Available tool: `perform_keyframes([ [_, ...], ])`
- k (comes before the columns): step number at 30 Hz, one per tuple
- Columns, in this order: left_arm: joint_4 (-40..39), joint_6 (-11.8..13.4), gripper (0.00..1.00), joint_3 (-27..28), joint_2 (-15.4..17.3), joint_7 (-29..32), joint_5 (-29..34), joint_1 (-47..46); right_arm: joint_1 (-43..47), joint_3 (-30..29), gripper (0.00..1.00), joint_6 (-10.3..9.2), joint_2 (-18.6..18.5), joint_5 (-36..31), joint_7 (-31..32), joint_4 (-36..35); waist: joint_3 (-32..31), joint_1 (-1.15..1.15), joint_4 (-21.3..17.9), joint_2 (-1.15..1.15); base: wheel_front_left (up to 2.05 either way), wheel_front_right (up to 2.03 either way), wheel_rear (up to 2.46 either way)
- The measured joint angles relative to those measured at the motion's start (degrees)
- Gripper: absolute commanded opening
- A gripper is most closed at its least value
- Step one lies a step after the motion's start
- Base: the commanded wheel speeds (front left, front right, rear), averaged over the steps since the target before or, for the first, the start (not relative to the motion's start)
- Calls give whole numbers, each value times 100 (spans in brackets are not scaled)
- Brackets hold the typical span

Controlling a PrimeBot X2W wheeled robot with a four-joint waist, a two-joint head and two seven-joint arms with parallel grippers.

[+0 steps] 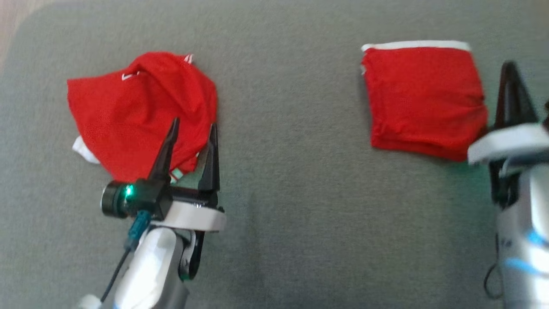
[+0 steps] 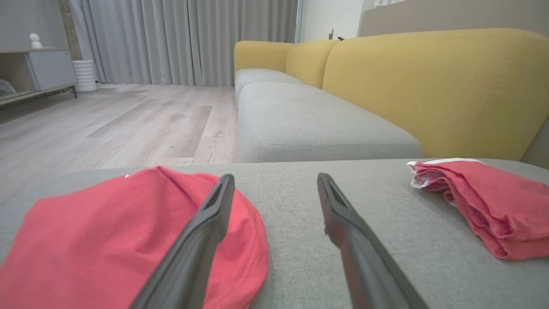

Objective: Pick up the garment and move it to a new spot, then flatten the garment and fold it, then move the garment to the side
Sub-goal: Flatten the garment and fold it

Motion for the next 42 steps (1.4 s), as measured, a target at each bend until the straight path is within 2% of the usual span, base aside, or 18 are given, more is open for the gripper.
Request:
perform_keyframes([
  [7, -24, 7, 100, -158, -1, 0, -142, -306, -1137, -269, 0, 0, -182, -367, 489, 1252, 504, 1, 384, 0, 0, 0, 0],
  [11, -3, 10, 100, -196, -2, 0, -159, -337, -1352, -490, 0, 0, -250, -862, 694, 2094, 657, 1, 590, 0, 0, 0, 0],
  [15, 8, 33, 100, -186, -2, 0, -199, -422, -1499, -510, 0, 0, -138, -968, 148, 2364, 611, 0, 648, 0, 0, 0, 0],
  [16, 18, 59, 100, -176, -3, 0, -199, -418, -1592, -359, 0, 0, 24, -967, -122, 2425, 533, -1, 612, 0, 0, 0, 0],
  [18, 19, 59, 100, -163, -3, 0, -198, -413, -1663, -180, 0, 0, 170, -939, -270, 2426, 452, -1, 571, 0, 0, 0, 0],
  [22, 19, 58, 100, -149, -3, 0, -189, -384, -1725, 107, 0, 0, 246, -724, -378, 2525, 336, -2, 472, 0, 0, 0, 0],
  [30, 40, 56, 100, -154, -3, 0, -189, -383, -1689, 444, 0, 0, 240, -635, -368, 3473, 264, -2, 437, 0, 0, 0, 0],
  [35, 101, 57, 100, -129, -3, 0, -189, -369, -1691, 513, 0, 0, 240, -503, -375, 3488, 175, -1, 392, 0, 0, 0, 0],
  [38, 123, 57, 100, -88, -3, 0, -189, -330, -1669, 450, 0, 0, 248, -411, -378, 3188, 64, -2, 341, 0, 0, 0, 0],
  [39, 120, 57, 100, -55, -3, 0, -189, -296, -1640, 415, 52, 0, 250, -403, -379, 2942, 22, -2, 317, 0, 0, 0, 0],
  [40, 120, 58, 100, -20, -3, 0, -189, -251, -1588, 397, 98, 0, 248, -377, -388, 2684, -25, -1, 290, 0, 0, 0, 0],
  [42, 120, 59, 100, 15, -1, 0, -189, -165, -1413, 385, 100, 0, 250, -263, -394, 2263, -120, -2, 230, 0, 0, 0, 0],
])
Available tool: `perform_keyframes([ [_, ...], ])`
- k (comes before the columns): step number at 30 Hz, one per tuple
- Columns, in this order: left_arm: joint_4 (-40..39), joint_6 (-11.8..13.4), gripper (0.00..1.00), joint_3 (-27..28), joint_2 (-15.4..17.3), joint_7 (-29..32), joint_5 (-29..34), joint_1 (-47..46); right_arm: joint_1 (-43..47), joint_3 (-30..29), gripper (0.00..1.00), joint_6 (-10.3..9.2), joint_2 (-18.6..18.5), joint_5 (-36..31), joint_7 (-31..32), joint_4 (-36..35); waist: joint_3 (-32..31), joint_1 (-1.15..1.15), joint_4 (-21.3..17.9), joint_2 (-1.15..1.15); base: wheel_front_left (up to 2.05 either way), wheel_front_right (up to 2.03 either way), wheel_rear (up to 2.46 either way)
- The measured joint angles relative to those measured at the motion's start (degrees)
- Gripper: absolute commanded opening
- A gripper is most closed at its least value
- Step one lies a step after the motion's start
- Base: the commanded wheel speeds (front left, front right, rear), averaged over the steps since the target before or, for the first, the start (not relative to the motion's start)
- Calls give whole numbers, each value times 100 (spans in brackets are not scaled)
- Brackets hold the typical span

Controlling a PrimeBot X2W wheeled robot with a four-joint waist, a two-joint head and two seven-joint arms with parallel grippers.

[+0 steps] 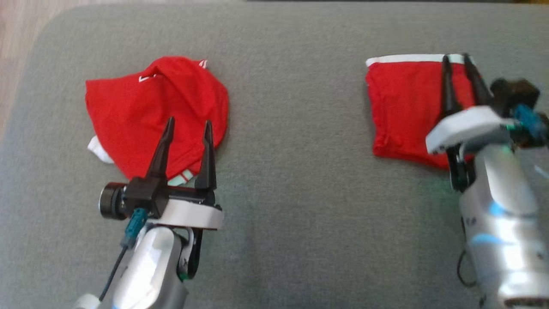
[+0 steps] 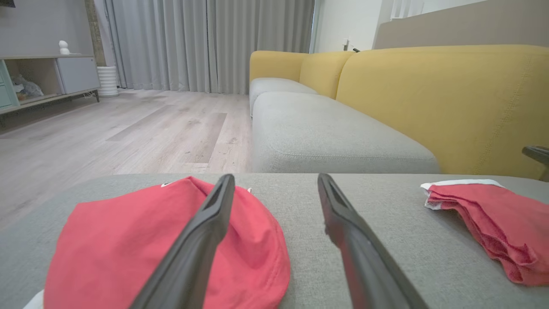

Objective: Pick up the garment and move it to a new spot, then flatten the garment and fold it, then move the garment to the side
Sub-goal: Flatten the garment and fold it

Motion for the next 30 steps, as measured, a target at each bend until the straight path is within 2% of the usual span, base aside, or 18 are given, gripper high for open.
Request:
perform_keyframes([
  [6, -9, 0, 100, 11, 0, 0, 1, 163, 1064, -35, 100, 0, 4, 223, 0, -1009, -286, 0, -214, 0, 0, 0, 0],
  [13, -14, 4, 100, 186, 1, 0, 58, 488, 2201, 220, 100, 0, 42, 470, -1, -2033, -526, 0, -509, 0, 0, 0, 0],
  [17, -1, 0, 100, 204, 2, 0, 58, 528, 2646, 272, 100, 0, 73, 578, 1, -2271, -529, 0, -542, 0, 0, 0, 0],
  [24, -9, -3, 100, 193, 2, 0, 57, 508, 2620, 179, 100, 0, 108, 613, 164, -2560, -389, 0, -520, 0, 0, 0, 0],
  [30, -23, -53, 100, 156, 2, 0, 58, 361, 1940, -365, 100, 0, 108, 233, 749, -2444, -68, 1, -418, 0, 0, 0, 0],
])
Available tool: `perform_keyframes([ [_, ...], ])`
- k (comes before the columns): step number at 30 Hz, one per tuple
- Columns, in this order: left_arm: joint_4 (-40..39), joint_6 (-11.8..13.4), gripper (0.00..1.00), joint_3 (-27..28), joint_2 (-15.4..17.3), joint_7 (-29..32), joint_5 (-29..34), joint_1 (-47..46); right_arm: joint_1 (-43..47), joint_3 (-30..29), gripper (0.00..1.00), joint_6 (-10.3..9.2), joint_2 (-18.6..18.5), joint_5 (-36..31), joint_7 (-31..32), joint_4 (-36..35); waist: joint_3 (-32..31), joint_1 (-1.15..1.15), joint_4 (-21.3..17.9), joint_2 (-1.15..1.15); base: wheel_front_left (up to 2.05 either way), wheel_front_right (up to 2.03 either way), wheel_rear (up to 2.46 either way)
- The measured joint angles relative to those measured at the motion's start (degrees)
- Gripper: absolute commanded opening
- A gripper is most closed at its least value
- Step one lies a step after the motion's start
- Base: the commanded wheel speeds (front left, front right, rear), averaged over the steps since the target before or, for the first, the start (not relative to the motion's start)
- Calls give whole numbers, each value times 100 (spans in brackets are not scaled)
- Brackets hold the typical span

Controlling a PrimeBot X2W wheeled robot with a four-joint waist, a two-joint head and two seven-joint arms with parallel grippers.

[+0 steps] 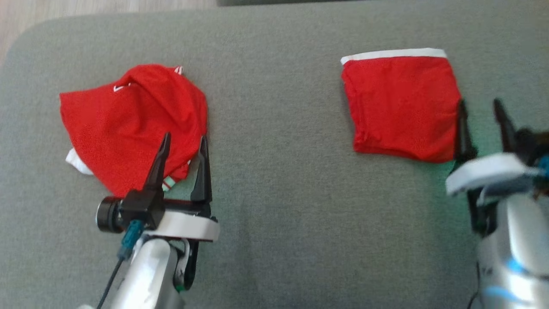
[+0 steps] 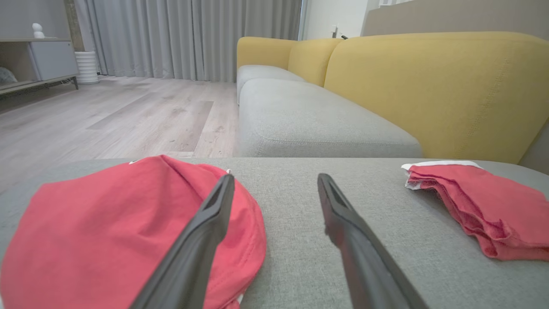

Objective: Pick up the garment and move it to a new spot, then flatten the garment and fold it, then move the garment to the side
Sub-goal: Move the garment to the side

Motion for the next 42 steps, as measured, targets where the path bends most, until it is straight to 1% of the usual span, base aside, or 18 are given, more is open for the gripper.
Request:
perform_keyframes([
  [5, 0, -4, 100, -25, -1, 0, -1, -246, -751, -404, 100, 0, -49, -175, 582, 528, 275, 0, 171, 0, 0, 0, 0],
  [10, 8, -3, 100, -138, -1, 0, -8, -292, -1158, -804, 100, 0, -189, -489, 1094, 1300, 478, 0, 363, 0, 0, 0, 0],
  [11, 8, -3, 100, -138, -1, 0, -8, -292, -1158, -804, 100, 0, -189, -489, 1094, 1300, 478, 0, 363, 0, 0, 0, 0],
  [13, 10, 1, 100, -157, -1, 0, -10, -331, -1265, -916, 100, 0, -192, -571, 1250, 1595, 538, 1, 425, 0, 0, 0, 0],
  [15, 9, 3, 100, -157, -1, 0, -11, -371, -1399, -866, 100, -1, -203, -516, 1326, 1831, 575, 0, 475, 0, 0, 0, 0],
  [16, 9, 3, 100, -158, -2, 0, -11, -374, -1480, -769, 72, -1, -263, -517, 1370, 1913, 588, -1, 491, 0, 0, 0, 0],
  [17, 12, 3, 100, -158, -2, 0, -11, -372, -1573, -661, 0, -1, -339, -521, 1403, 2000, 596, -1, 501, 0, 0, 0, 0],
  [22, 36, 11, 100, -152, -2, 0, -26, -373, -1681, -203, 0, 0, -580, -552, 1336, 2262, 528, -1, 472, 0, 0, 0, 0],
  [25, 40, 12, 100, -146, -2, 0, -46, -371, -1678, 91, 0, 0, -813, -637, 1243, 2365, 437, 0, 415, 0, 0, 0, 0],
  [26, 38, 12, 100, -145, -2, 0, -46, -371, -1674, 204, 0, 0, -940, -661, 1211, 2374, 406, -1, 391, 0, 0, 0, 0],
  [30, 35, 12, 100, -142, -2, 0, -46, -366, -1674, 438, 0, 0, -1671, -722, 1136, 2427, 313, -1, 310, 0, 0, 0, 0],
  [33, 29, 12, 100, -145, -2, 0, -46, -366, -1676, 396, 0, 0, -2316, -770, 1135, 2580, 296, -1, 301, 0, 0, 0, 0],
  [36, 16, 12, 100, -147, -2, 0, -58, -365, -1684, 286, 0, 0, -2770, -962, 1133, 2679, 311, -1, 334, 0, 0, 0, 0],
  [38, -1, 12, 100, -145, -2, 0, -62, -363, -1714, 192, 0, 0, -2903, -1045, 1135, 2741, 344, -1, 358, 0, 0, 0, 0],
  [42, -11, 10, 100, -144, -2, 0, -62, -363, -1773, 81, 0, 0, -2931, -1300, 1143, 2732, 420, -1, 401, 0, 0, 0, 0],
])
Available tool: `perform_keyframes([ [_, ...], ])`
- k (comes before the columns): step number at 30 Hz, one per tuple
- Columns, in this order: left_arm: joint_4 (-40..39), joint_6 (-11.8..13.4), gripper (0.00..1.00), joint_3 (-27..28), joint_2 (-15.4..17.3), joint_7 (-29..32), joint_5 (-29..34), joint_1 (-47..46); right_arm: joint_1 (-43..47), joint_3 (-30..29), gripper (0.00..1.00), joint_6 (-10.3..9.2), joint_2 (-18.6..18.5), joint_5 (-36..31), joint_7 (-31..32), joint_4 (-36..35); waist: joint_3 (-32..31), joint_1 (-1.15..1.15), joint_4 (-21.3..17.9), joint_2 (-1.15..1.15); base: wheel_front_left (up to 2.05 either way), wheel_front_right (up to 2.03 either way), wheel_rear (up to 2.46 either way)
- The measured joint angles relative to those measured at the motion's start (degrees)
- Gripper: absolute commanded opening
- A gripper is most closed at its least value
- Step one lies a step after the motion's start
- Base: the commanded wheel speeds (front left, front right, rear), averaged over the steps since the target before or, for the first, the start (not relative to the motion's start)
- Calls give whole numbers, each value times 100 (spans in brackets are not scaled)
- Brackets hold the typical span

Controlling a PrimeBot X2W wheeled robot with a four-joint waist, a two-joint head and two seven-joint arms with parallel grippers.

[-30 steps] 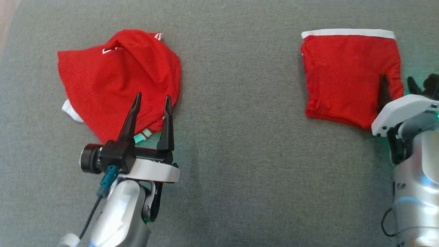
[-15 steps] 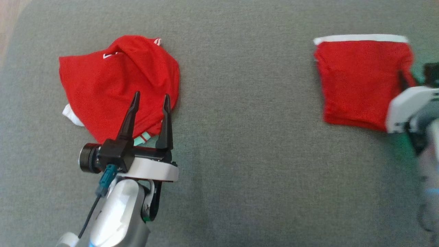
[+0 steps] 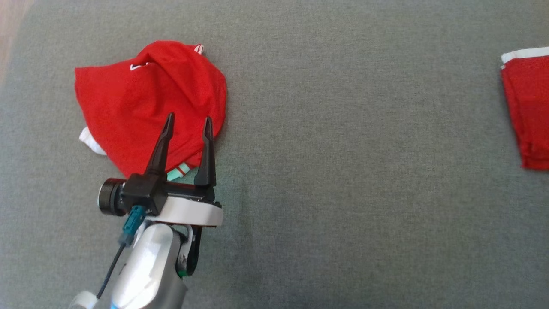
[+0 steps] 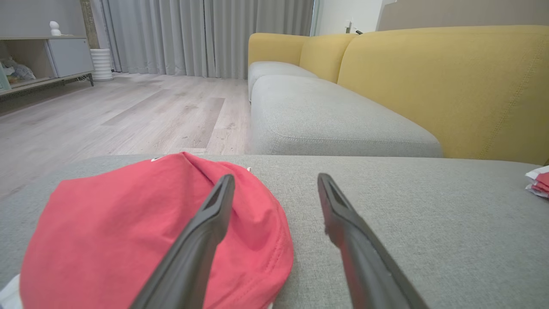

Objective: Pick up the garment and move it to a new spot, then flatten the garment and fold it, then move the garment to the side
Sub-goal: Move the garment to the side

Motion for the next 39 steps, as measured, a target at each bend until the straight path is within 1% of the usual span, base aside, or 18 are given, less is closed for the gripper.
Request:
perform_keyframes([
  [4, -45, 0, 100, 2, 0, 0, 0, -1, 0, -200, 0, 0, -98, -311, 0, -21, 66, 0, 31, 0, 0, 0, 0],
  [8, -46, 0, 100, 10, 0, 0, 0, -1, 0, -476, 0, 0, -94, -530, 22, -125, 92, 0, 23, 0, 0, 0, 0],
  [11, -46, -1, 100, 13, 0, 0, 1, -2, -1, -694, 0, 0, -38, -558, 15, -141, 116, 0, 14, 0, 0, 0, 0],
  [12, -46, -1, 100, 14, 0, 0, 1, -3, -1, -742, 30, 0, 12, -558, -8, -151, 119, 0, 9, 0, 0, 0, 0],
  [13, -46, -1, 100, 16, 0, 0, 1, -3, -2, -788, 87, 0, 82, -563, -34, -174, 116, 0, 1, 0, 0, 0, 0],
  [14, -45, -1, 100, 20, 0, 0, 1, -3, -3, -795, 100, 0, 145, -588, -79, -183, 107, 0, -6, 0, 0, 0, 0],
  [19, -30, -3, 100, 51, 0, 0, 1, -3, -38, -783, 100, 0, 409, -594, -341, -266, -4, 0, -33, 0, 0, 0, 0],
  [23, -19, -3, 100, 166, 0, 0, 2, 3, -216, -652, 100, 0, 750, -405, -653, -488, -215, 0, -72, 0, 0, 0, 0],
  [28, -135, -1, 100, 233, 0, 0, 22, 88, -233, -160, 100, 0, 1258, 319, -1182, -911, -587, 0, -143, 0, 0, 0, 0],
  [32, -164, -7, 100, 402, 1, 0, 120, 361, -180, 158, 100, 0, 1669, 972, -1376, -1545, -871, -1, -241, 0, 0, 0, 0],
  [33, -164, -9, 100, 441, 1, 0, 121, 468, -23, 320, 100, 0, 1900, 1237, -1430, -1928, -991, -1, -297, 0, 0, 0, 0],
  [35, -163, -16, 100, 467, 2, 0, 121, 520, 305, 452, 100, 0, 2118, 1455, -1473, -2273, -1097, -1, -336, 0, 0, 0, 0],
  [39, -167, -38, 100, 500, 2, 0, 135, 532, 1190, 536, 100, 0, 2614, 1790, -1547, -2780, -1243, -1, -381, 0, 0, 0, 0],
])
